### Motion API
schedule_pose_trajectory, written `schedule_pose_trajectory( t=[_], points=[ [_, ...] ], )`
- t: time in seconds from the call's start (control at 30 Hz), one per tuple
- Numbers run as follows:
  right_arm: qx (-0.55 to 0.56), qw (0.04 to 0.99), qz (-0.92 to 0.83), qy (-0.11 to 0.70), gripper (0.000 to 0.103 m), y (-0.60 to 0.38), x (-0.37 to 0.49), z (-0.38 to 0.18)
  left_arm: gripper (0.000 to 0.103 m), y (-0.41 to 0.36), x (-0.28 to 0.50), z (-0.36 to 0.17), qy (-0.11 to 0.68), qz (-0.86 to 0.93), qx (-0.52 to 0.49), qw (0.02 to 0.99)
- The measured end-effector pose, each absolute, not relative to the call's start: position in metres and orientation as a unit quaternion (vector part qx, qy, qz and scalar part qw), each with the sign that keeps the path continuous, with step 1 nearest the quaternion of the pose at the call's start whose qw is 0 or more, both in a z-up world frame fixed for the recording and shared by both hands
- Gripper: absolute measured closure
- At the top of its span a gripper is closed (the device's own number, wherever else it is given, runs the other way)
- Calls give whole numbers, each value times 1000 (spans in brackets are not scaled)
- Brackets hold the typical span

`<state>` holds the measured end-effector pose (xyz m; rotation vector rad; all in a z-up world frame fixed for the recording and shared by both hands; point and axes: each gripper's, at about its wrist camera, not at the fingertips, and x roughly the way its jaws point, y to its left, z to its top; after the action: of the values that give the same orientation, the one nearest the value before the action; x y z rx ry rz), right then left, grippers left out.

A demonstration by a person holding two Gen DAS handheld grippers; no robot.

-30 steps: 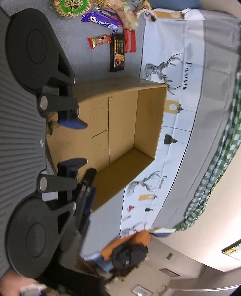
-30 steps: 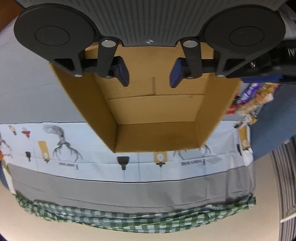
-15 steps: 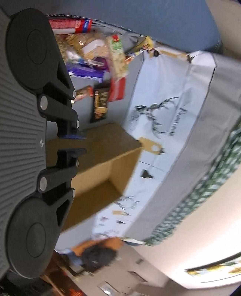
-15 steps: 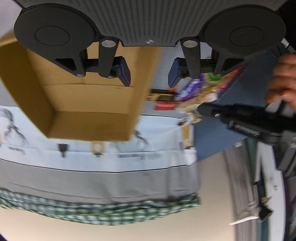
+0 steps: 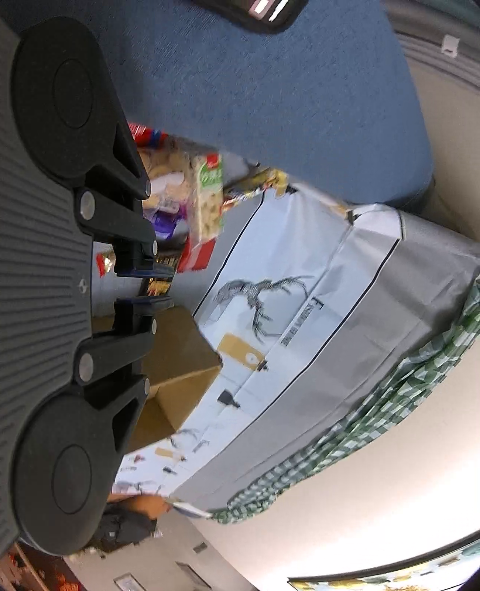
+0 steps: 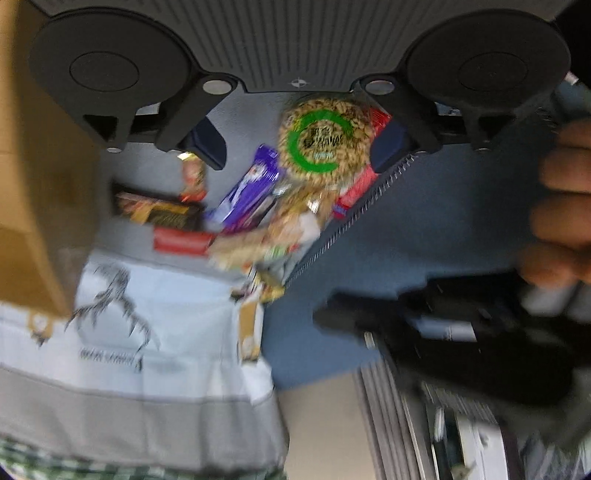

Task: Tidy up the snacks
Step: 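Move both tools toward the snack pile beside the box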

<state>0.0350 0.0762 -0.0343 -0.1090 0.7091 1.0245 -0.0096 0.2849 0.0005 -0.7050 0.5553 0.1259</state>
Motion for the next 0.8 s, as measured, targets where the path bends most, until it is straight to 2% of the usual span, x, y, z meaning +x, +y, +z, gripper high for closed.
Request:
schedule_pose_trajectory(
  t=[0.2, 0.43, 0.5, 0.53, 0.67, 0.8],
  points=[
    [-61, 789, 480, 379, 7, 107, 41, -71, 93, 289, -5, -6, 279, 87, -339, 894],
    [-76, 769, 502, 389, 6, 122, 33, -84, 91, 293, -2, -13, 291, 101, -352, 884],
    [-85, 768, 506, 383, 10, 125, 32, -87, 90, 293, -2, -15, 297, 103, -352, 882],
    [-94, 769, 508, 376, 23, 125, 30, -87, 90, 293, -2, -16, 299, 105, -351, 881],
    [-100, 770, 506, 376, 24, 117, 31, -85, 90, 296, -4, -19, 300, 113, -362, 876],
    [-108, 774, 495, 380, 24, 91, 31, -67, 85, 298, -4, -22, 303, 124, -372, 869]
  ],
)
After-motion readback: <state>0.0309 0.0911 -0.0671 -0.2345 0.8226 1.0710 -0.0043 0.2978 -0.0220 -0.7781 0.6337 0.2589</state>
